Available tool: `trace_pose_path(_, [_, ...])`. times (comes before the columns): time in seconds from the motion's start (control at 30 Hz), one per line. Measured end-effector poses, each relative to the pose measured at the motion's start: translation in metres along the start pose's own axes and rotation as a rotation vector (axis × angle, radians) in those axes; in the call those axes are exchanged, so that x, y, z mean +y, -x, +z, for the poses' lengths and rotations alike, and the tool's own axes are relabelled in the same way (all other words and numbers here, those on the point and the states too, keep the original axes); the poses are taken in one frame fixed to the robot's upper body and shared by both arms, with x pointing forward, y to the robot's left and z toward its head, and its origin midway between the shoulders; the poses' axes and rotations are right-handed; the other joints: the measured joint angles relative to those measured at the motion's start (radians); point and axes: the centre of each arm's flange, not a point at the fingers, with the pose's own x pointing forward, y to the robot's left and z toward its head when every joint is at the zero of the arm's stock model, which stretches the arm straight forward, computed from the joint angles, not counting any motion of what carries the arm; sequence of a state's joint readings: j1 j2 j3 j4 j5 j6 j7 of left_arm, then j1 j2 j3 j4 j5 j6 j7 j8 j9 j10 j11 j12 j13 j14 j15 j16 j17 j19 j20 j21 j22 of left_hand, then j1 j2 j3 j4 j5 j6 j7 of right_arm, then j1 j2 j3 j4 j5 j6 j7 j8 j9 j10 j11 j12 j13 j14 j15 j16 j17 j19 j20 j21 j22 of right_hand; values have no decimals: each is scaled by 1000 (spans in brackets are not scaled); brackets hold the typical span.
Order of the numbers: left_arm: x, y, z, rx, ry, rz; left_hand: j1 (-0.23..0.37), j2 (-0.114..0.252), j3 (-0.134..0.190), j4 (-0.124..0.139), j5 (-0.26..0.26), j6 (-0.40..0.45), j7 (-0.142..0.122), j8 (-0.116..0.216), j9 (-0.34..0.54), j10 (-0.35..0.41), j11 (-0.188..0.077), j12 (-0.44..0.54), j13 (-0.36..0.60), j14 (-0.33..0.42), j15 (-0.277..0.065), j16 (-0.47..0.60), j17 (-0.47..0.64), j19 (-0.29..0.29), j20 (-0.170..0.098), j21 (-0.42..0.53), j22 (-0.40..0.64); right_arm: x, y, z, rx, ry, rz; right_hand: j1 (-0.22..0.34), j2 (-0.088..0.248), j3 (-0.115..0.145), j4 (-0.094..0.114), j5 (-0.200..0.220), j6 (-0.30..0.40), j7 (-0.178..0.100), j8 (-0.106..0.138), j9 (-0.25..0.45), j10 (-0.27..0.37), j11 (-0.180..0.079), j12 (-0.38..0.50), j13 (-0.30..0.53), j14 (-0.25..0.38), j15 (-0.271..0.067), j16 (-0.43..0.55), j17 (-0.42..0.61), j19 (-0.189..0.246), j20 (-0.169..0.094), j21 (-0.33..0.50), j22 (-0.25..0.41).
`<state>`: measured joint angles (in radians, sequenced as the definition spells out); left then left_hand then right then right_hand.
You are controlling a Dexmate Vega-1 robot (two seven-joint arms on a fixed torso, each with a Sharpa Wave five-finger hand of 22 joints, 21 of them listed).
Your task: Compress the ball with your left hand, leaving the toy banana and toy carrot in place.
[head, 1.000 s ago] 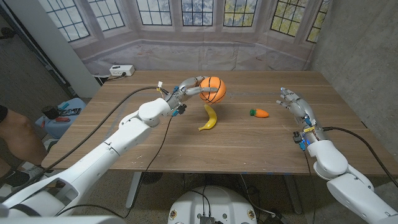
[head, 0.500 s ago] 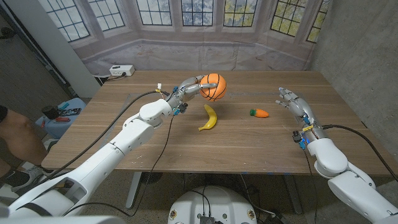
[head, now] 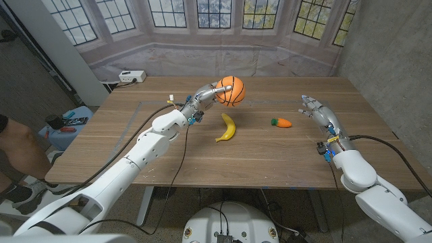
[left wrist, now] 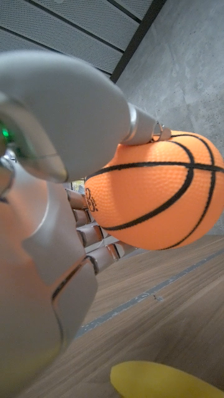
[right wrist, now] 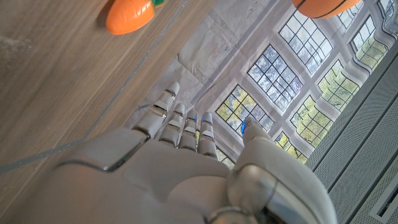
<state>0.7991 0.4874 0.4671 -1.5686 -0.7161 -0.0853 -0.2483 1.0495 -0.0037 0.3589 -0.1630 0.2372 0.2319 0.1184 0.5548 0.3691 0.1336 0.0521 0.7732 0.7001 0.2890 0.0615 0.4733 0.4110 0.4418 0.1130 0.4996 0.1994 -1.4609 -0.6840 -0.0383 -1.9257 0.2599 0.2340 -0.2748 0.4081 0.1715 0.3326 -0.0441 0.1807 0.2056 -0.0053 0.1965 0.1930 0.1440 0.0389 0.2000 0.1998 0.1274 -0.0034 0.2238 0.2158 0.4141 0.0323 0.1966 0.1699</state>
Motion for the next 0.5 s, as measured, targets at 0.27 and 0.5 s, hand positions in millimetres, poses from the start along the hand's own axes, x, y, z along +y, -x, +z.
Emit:
trace_pose_path(0.27, [1, -2, -7, -16, 124, -17, 4, -4, 8, 0, 8, -9, 9, -10, 5, -22, 11, -9, 4, -12, 12, -27, -15, 5, 5, 4, -5, 1, 1, 0, 3, 0, 1, 0, 0, 0, 0, 0, 0, 0, 0, 0, 0, 0, 0, 0, 0, 0, 0, 0, 0, 0, 0, 0])
trace_pose_path(0.5, [2, -3, -14, -18, 217, -29, 4, -4, 8, 1, 8, -18, 10, -17, 5, -38, 19, -19, -2, -18, 17, -45, -23, 5, 5, 4, -9, 1, 2, -1, 6, -1, 1, 0, 0, 3, -3, 0, 0, 0, 0, 0, 0, 0, 0, 0, 0, 0, 0, 0, 0, 0, 0, 0])
